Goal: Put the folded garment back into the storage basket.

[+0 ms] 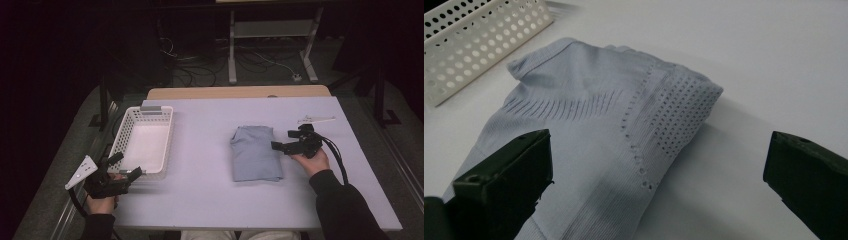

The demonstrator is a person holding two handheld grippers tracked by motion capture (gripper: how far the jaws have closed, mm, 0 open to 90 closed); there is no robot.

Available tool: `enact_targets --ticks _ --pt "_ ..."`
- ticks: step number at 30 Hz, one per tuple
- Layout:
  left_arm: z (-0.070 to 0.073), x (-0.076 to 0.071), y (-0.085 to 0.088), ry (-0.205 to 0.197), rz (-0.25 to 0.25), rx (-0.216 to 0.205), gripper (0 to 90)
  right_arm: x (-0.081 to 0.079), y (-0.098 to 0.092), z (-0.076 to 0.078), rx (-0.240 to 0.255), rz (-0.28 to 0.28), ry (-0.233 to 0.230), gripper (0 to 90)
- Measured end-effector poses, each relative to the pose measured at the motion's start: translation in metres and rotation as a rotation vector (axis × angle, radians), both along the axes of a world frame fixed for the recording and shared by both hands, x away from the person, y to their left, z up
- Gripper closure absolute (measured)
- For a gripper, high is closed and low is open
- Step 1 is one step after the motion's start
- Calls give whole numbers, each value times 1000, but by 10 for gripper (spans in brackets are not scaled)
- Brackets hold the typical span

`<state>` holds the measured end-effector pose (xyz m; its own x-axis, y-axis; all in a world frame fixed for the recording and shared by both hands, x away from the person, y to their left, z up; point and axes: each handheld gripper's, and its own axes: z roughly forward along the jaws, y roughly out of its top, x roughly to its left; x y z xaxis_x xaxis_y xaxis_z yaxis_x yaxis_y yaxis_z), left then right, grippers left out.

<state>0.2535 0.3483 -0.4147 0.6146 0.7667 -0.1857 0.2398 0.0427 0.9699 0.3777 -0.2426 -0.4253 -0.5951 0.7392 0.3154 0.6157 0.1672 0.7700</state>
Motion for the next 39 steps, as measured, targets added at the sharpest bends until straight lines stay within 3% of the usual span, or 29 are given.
enact_targets --ticks 12,24,34,39 --pt "0 0 0 0 -2 1 0 2 6 -10 18 30 51 0" --pt "0 0 0 0 -4 2 0 3 18 -20 4 69 96 0" --pt "0 1 -1 0 -5 3 0 5 29 -30 56 66 143 0" --pt "0 1 -1 -1 -6 5 0 7 33 -35 81 28 157 2"
